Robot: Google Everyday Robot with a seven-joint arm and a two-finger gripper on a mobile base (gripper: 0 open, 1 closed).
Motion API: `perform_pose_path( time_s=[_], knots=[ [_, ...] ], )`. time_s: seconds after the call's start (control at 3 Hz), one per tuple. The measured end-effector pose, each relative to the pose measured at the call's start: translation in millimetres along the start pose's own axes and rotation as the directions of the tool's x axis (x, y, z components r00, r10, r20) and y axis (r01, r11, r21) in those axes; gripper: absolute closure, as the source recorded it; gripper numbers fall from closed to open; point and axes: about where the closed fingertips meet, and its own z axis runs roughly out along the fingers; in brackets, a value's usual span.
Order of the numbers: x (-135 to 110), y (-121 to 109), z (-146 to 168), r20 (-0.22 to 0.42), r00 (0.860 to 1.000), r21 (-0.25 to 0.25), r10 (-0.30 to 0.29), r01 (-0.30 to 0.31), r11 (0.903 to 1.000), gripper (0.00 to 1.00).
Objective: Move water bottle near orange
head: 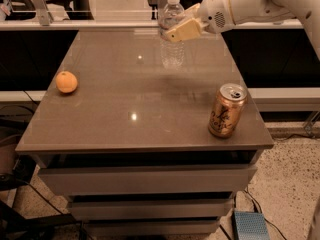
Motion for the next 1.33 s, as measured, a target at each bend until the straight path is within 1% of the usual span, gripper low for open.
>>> perform_pose_path(
  time_s=[0.33,0.67,1.0,1.33],
  knots=[
    [0,0,0,0.0,1.0,0.0,0.001,-0.001,1.0,1.0],
    [-8,7,11,0.062,0.998,-0.033,0.02,-0.018,0.9993,1.0],
    [-21,26,58,0.134,0.99,-0.129,0.051,-0.034,0.9911,1.0],
    [-36,47,106,0.154,0.986,-0.217,0.063,-0.029,0.9757,1.0]
  ],
)
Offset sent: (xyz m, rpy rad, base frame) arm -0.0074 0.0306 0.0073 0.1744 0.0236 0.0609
